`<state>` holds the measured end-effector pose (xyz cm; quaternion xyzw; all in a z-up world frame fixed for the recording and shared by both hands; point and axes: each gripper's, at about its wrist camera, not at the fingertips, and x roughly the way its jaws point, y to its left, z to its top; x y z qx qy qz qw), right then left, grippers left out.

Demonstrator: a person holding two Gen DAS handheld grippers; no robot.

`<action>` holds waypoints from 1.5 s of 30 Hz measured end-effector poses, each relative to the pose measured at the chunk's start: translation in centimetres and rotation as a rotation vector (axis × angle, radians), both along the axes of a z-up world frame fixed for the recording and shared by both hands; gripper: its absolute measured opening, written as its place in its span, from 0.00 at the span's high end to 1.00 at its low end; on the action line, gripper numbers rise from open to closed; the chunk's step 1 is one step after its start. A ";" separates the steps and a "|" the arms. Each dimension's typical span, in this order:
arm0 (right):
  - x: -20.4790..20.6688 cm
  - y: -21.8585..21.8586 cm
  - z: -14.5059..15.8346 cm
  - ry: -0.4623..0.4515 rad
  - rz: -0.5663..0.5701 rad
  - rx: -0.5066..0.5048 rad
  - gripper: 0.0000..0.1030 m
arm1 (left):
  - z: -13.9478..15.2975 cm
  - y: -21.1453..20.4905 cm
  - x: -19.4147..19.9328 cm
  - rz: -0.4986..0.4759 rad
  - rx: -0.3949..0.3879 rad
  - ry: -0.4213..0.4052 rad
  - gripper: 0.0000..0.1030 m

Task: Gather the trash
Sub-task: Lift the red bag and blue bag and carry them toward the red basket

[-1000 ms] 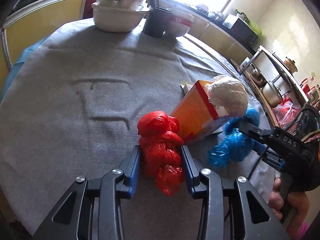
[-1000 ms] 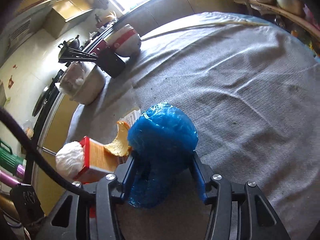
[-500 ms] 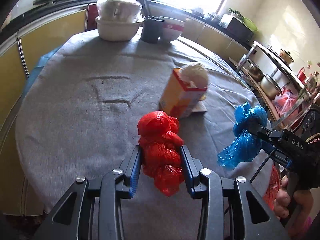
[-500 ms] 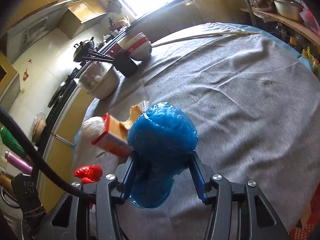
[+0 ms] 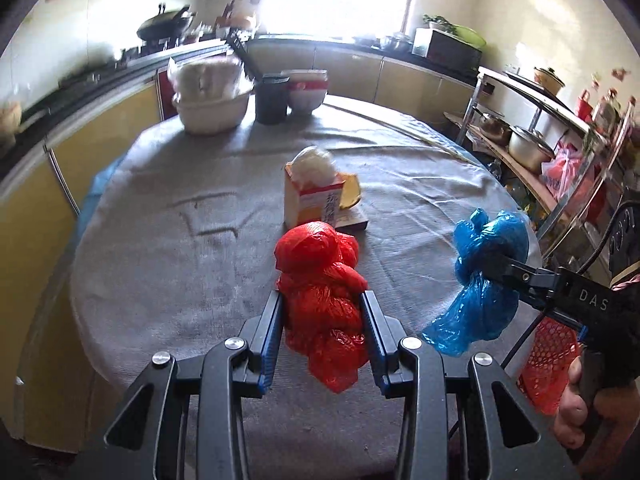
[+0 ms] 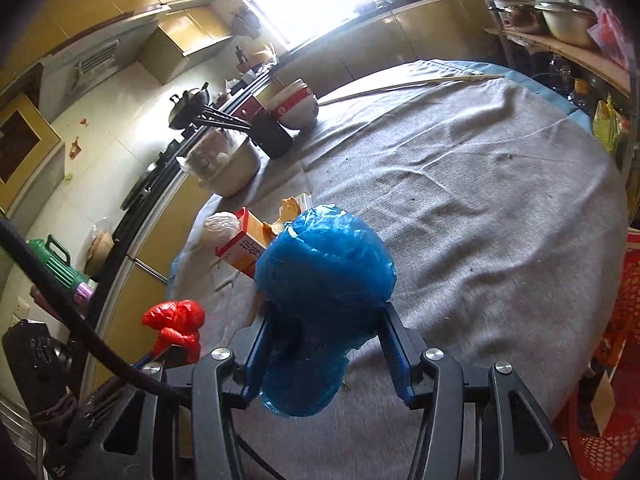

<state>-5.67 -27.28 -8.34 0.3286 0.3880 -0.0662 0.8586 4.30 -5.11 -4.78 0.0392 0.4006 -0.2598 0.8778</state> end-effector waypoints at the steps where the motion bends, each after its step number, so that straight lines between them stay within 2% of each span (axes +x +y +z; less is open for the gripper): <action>1: -0.3 -0.1 0.1 -0.004 -0.002 0.004 0.47 | 0.3 -0.2 -0.4 -0.002 0.010 -0.016 0.61; 9: -2.6 -0.8 0.9 -0.041 -0.014 0.022 0.47 | 2.2 -2.1 -3.2 -0.036 0.060 -0.114 0.61; 21: -4.7 -2.1 1.5 -0.079 -0.037 0.047 0.47 | 2.5 -4.3 -5.0 -0.061 0.118 -0.142 0.61; 45: -7.2 -4.7 0.2 -0.096 -0.080 0.101 0.47 | 2.1 -7.7 -6.9 -0.120 0.184 -0.169 0.61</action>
